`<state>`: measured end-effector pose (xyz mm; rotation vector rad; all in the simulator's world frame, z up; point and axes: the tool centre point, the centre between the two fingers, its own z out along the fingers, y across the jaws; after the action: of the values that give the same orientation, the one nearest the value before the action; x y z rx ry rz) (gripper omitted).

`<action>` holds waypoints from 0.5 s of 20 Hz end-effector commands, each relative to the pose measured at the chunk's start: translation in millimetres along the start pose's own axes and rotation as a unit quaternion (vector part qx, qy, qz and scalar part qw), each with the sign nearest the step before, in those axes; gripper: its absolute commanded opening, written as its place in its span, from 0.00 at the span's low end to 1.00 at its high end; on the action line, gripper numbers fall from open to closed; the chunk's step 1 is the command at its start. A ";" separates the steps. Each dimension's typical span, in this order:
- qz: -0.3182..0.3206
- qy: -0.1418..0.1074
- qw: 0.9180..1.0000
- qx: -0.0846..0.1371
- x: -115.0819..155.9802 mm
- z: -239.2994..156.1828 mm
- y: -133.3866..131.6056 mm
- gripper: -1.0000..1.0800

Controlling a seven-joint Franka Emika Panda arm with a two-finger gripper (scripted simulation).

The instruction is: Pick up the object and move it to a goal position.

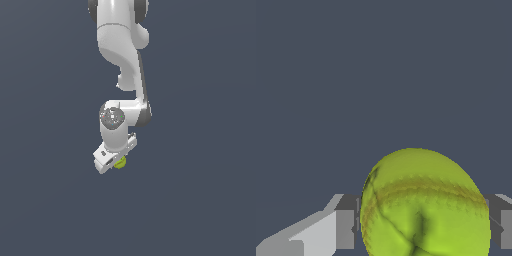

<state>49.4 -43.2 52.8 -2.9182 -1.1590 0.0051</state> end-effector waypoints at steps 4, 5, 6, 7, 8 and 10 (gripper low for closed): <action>0.000 0.001 1.000 -0.001 -7.4 -35.0 14.8 0.00; 0.000 0.001 1.000 -0.001 -9.1 -43.3 18.0 0.00; 0.000 0.001 1.000 -0.001 -11.1 -52.2 21.6 0.00; 0.000 0.001 1.000 -0.001 -13.2 -61.6 25.5 0.00; 0.000 0.001 1.000 -0.001 -15.3 -71.4 29.6 0.00; 0.000 0.001 1.000 -0.001 -19.4 -91.1 37.8 0.00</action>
<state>59.2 -77.2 127.8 -2.9185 -1.1589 0.0028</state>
